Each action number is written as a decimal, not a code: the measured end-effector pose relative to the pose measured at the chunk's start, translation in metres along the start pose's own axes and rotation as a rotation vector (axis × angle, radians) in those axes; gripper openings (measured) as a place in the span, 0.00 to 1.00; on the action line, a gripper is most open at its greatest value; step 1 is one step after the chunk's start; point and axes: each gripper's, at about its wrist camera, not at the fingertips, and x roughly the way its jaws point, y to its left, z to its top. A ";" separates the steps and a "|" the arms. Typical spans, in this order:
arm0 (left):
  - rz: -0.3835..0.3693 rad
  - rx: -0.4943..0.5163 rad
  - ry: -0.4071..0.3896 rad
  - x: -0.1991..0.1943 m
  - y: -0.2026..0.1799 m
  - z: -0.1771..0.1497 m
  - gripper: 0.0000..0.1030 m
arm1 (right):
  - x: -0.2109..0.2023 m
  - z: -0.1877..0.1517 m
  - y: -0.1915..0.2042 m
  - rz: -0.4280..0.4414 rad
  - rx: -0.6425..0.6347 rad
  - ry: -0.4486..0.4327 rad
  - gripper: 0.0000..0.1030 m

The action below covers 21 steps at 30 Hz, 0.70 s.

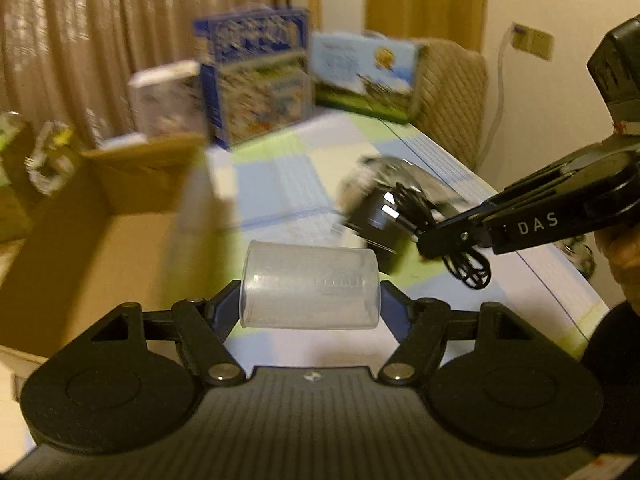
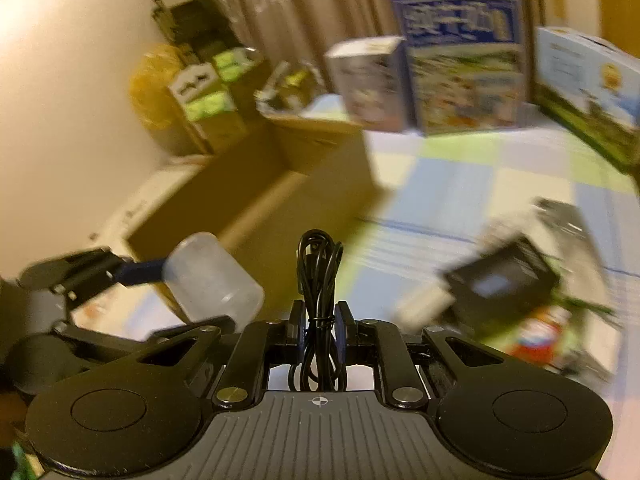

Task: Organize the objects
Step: 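Carry the cylinder with the left tool while the right tool carries the cable to the cardboard box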

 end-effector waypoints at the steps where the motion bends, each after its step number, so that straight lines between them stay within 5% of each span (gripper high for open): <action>1: 0.013 -0.005 -0.009 -0.007 0.010 0.002 0.66 | 0.008 0.007 0.009 0.017 0.007 -0.002 0.11; 11: 0.162 -0.073 -0.001 -0.027 0.126 0.009 0.66 | 0.089 0.051 0.062 0.059 0.029 0.033 0.11; 21: 0.180 -0.120 0.009 -0.010 0.179 0.004 0.66 | 0.126 0.062 0.058 0.047 0.070 0.052 0.11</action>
